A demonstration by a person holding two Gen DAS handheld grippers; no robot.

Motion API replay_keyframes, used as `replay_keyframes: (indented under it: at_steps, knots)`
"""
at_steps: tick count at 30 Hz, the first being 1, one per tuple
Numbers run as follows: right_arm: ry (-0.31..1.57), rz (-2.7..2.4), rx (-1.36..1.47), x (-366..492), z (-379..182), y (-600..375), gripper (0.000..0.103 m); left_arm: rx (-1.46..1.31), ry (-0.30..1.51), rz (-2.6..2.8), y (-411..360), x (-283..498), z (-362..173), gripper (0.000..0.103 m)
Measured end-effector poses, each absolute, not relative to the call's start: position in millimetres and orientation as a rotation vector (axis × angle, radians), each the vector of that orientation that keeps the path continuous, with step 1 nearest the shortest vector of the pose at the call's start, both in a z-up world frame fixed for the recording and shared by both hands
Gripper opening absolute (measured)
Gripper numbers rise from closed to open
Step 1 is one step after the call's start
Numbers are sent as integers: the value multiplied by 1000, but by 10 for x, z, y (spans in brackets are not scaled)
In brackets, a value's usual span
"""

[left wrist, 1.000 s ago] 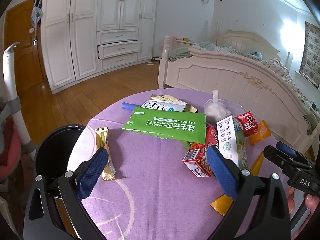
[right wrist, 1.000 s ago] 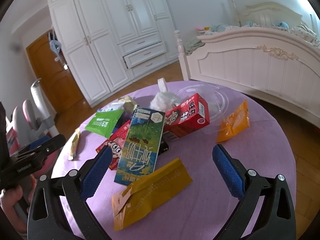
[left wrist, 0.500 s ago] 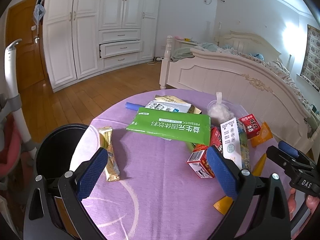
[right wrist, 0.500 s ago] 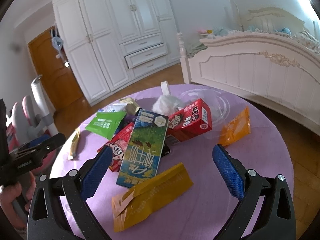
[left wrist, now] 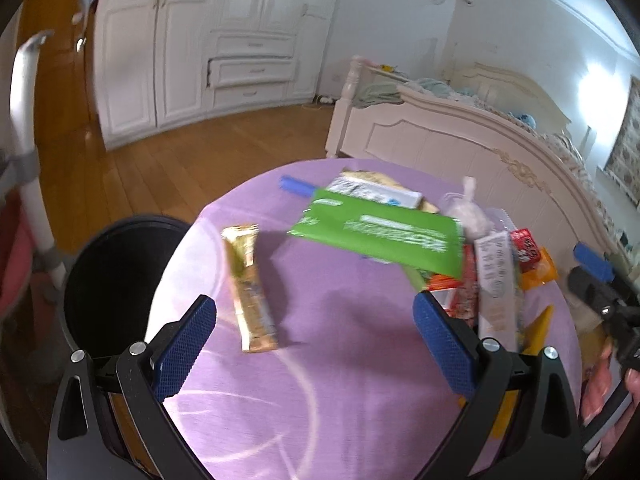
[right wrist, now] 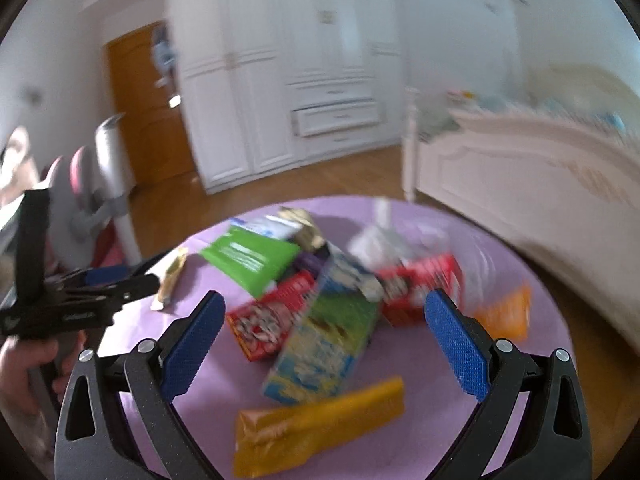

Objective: Collect trash
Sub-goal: 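Grasp the gold snack bar with the left tool while the right tool grasps the green packet, then carry both items over the black bin and open both tools to drop them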

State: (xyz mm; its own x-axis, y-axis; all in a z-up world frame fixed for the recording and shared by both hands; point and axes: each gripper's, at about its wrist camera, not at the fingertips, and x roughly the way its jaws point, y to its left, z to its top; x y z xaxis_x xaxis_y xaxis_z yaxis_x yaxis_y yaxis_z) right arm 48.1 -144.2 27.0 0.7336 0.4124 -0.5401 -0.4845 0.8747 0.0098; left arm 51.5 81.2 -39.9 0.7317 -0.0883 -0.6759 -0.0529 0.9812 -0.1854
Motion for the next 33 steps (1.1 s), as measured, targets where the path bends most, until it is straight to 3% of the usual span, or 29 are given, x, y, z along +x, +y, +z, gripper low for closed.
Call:
replay_keyframes:
  at_steps: [6,11,13,15,17,19,25,27,33]
  knots:
    - [588,663,-416,851,394,-756,99,-259,803,-39,1109,677,-581,82]
    - [657,715,-603,1107,111,-373,99,-256,851,-38,1225,857,-690,80]
    - [688,720,-639,1212,2,-287,98,-249,872,-43,1230,914,-728,70]
    - [714,723,-682,1305,-104,-202,96,-235,879,-46,1224,961,-757,67]
    - [753,719,-722,1375,-208,-136,86,-205,880,-38,1206,996,-762,63]
    - [798,723,-728,1442,-277,-111,70,-182,879,-27,1211,1019,-764,50]
    - [834,745,-619,1471,-267,-204,54,-151,868,14,1284,1010,-776,22]
    - [842,749,-568,1459,-224,-259,40,-170,863,14,1330,988,-777,18]
    - [835,773,-383,1358,-16,-460,29,-213,822,-9,1394,871,-687,13]
